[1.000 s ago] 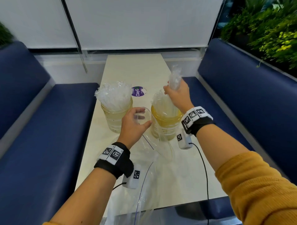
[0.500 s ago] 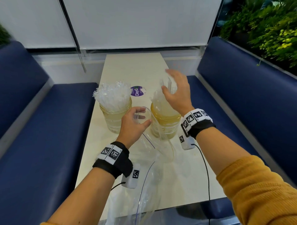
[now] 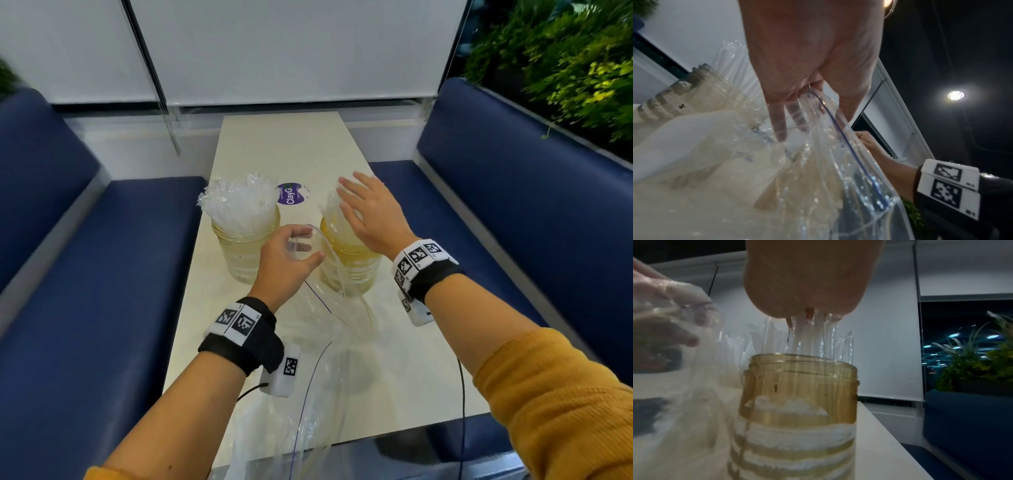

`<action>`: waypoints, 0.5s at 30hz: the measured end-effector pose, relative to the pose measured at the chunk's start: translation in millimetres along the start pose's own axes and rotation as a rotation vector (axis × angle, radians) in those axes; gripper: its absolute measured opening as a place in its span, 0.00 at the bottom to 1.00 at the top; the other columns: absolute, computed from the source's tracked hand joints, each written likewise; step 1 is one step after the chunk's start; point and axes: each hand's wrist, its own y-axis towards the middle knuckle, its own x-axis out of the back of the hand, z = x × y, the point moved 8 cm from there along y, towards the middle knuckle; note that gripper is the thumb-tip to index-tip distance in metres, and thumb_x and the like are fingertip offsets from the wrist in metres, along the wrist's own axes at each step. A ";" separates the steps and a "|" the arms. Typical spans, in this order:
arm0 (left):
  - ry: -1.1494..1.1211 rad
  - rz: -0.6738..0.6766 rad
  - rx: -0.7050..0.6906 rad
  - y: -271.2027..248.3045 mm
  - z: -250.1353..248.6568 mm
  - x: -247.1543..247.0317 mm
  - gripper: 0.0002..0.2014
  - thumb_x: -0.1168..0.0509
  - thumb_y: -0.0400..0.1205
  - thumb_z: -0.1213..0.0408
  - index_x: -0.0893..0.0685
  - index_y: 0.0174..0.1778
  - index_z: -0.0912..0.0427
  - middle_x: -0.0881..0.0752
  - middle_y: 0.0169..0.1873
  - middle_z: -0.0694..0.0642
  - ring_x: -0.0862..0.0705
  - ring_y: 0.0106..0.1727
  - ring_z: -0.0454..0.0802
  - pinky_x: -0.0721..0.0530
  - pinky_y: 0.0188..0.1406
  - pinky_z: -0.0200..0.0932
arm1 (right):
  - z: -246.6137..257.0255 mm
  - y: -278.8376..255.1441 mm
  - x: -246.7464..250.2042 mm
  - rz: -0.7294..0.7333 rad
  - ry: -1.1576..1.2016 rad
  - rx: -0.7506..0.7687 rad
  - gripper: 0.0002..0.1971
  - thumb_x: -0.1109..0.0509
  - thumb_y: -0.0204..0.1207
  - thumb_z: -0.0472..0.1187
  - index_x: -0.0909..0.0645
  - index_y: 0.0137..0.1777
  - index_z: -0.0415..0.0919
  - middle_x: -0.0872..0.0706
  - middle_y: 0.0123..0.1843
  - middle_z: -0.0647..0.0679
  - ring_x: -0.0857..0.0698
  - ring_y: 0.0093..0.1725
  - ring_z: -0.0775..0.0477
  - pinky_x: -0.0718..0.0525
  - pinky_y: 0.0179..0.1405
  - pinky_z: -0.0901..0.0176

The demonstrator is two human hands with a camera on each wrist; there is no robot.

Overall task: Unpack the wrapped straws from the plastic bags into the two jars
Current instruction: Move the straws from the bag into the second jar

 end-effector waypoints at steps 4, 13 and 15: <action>0.007 0.056 -0.002 -0.5 0.7 -2.6 0.24 0.29 0.76 0.81 0.17 0.64 0.53 0.14 0.63 0.53 0.11 0.58 0.51 0.14 0.55 0.40 | 8.3 -10.9 15.8 -0.174 -0.017 -0.022 0.16 0.40 0.87 0.44 0.08 0.56 0.43 0.17 0.74 0.43 0.26 0.77 0.38 0.32 0.79 0.40; 0.029 0.092 -0.005 -2.4 1.2 -7.8 0.30 0.44 0.76 0.85 0.18 0.71 0.59 0.17 0.71 0.51 0.14 0.65 0.50 0.17 0.53 0.37 | 87.5 -46.4 -26.9 0.687 0.080 -0.230 0.19 0.39 0.86 0.49 0.12 0.53 0.34 0.13 0.45 0.40 0.12 0.48 0.38 0.16 0.48 0.52; 0.030 0.099 -0.009 -4.3 0.0 -8.9 0.32 0.47 0.75 0.87 0.19 0.71 0.60 0.18 0.72 0.51 0.14 0.65 0.50 0.20 0.45 0.33 | 88.5 -74.5 -52.1 0.996 0.018 -0.271 0.30 0.35 0.83 0.59 0.22 0.74 0.35 0.16 0.67 0.39 0.17 0.66 0.37 0.17 0.63 0.48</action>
